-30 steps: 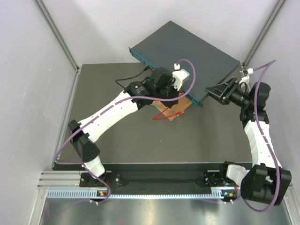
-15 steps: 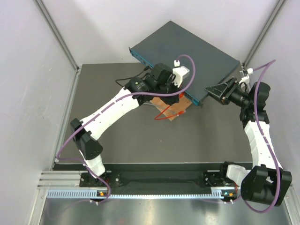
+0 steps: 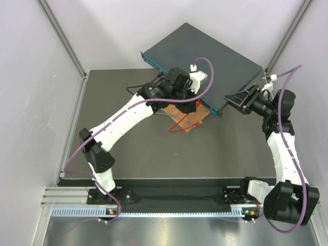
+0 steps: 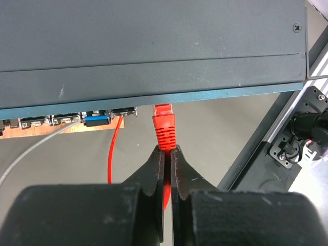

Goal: Insert the plug into the switch port

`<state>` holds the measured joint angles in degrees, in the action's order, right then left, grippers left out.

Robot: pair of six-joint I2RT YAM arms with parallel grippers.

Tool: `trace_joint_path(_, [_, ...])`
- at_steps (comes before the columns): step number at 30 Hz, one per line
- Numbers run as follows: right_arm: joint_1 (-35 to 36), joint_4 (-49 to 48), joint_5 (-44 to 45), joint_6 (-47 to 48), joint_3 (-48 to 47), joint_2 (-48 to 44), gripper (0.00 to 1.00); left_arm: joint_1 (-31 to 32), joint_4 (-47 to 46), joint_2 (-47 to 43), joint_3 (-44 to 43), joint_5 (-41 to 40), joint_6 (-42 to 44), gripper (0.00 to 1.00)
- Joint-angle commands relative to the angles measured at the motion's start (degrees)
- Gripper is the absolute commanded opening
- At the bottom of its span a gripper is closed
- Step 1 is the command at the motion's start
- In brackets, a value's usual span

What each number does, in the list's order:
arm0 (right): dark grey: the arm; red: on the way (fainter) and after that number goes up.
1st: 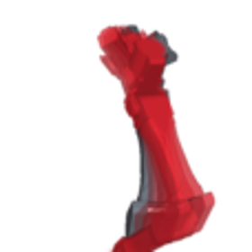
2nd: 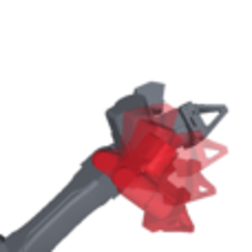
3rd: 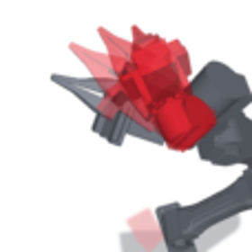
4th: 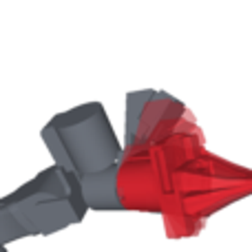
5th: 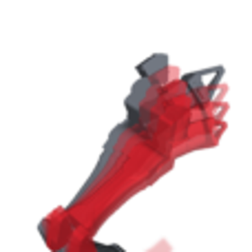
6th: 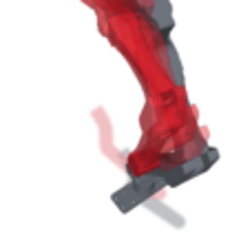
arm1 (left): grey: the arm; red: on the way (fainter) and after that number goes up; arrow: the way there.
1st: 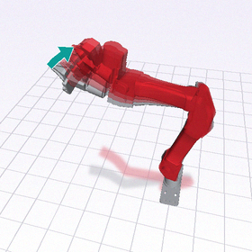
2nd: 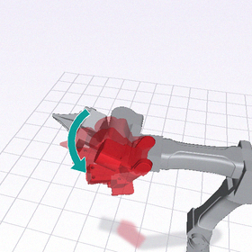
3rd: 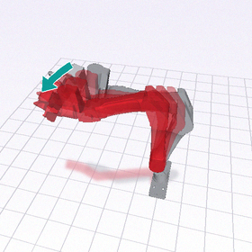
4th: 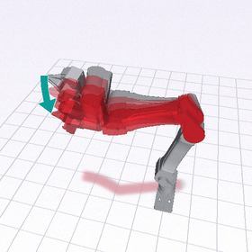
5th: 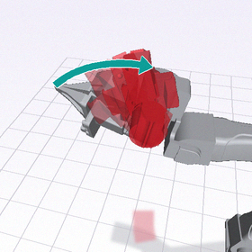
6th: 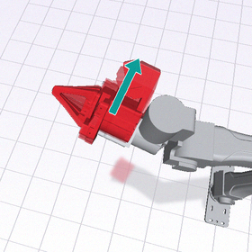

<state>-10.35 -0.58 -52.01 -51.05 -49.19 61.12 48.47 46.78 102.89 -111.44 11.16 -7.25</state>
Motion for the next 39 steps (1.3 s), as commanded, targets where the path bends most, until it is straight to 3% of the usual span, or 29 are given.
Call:
trace_joint_path(1, [3.7, -3.6, 0.4, 7.2, -2.8, -0.6, 0.00, 0.0, -16.8, 2.3, -2.7, 0.4, 0.7, 0.00])
trace_joint_path(7, [2.5, -2.0, 0.2, 8.3, -5.3, 0.7, 0.00, -0.1, -16.3, -5.1, 5.5, 3.2, 5.8, 0.16])
trace_joint_path(10, [0.9, -1.9, -0.3, 8.4, -7.1, 1.3, 0.01, -0.7, -16.9, -11.2, 11.9, 3.7, 6.7, 0.28])
trace_joint_path(11, [0.2, -1.4, -0.4, 8.5, -7.3, 1.5, 0.03, -0.7, -17.1, -14.4, 13.5, 3.6, 8.2, 0.42])
trace_joint_path(12, [-0.1, -1.1, -0.6, 8.7, -7.7, 1.9, 0.05, -0.8, -17.3, -16.0, 16.7, 3.3, 8.5, 0.47])
trace_joint_path(15, [-1.0, -0.6, -1.3, 8.8, -8.4, 2.5, 0.10, -1.0, -14.0, -21.4, 21.1, 3.3, 10.9, 0.55])
trace_joint_path(18, [-1.8, 0.0, -1.8, 9.4, -8.8, 2.5, 0.27, -2.6, -11.7, -27.7, 25.8, 3.0, 14.7, 0.57])
trace_joint_path(19, [-1.9, 0.2, -1.8, 9.6, -8.9, 2.6, 0.38, -4.7, -10.9, -29.5, 27.5, 3.3, 15.5, 0.58])
trace_joint_path(21, [-2.7, 0.4, -1.9, 10.1, -9.1, 2.5, 0.51, -7.3, -10.1, -34.1, 32.3, 2.4, 18.4, 0.59])
trace_joint_path(22, [-2.9, 0.4, -2.0, 10.4, -9.2, 2.4, 0.64, -10.5, -9.3, -35.2, 33.6, 1.9, 18.9, 0.59])
trace_joint_path(25, [-4.4, 4.2, -2.2, 12.5, -10.3, 2.4, 0.88, -17.7, -4.4, -37.2, 36.5, 2.2, 23.0, 0.58])
trace_joint_path(28, [-5.7, 7.2, -2.2, 15.3, -11.3, 1.9, 1.00, -26.9, -2.8, -38.4, 41.0, 0.4, 29.8, 0.58])
trace_joint_path(34, [-9.3, 11.7, -2.8, 19.6, -14.0, 0.2, 1.00, -44.3, 1.8, -30.5, 43.1, 4.1, 40.5, 0.54])
trace_joint_path(39, [-10.9, 15.2, -2.9, 24.5, -17.4, -0.9, 1.00, -48.1, 0.9, -24.2, 46.0, 0.9, 45.2, 0.59])
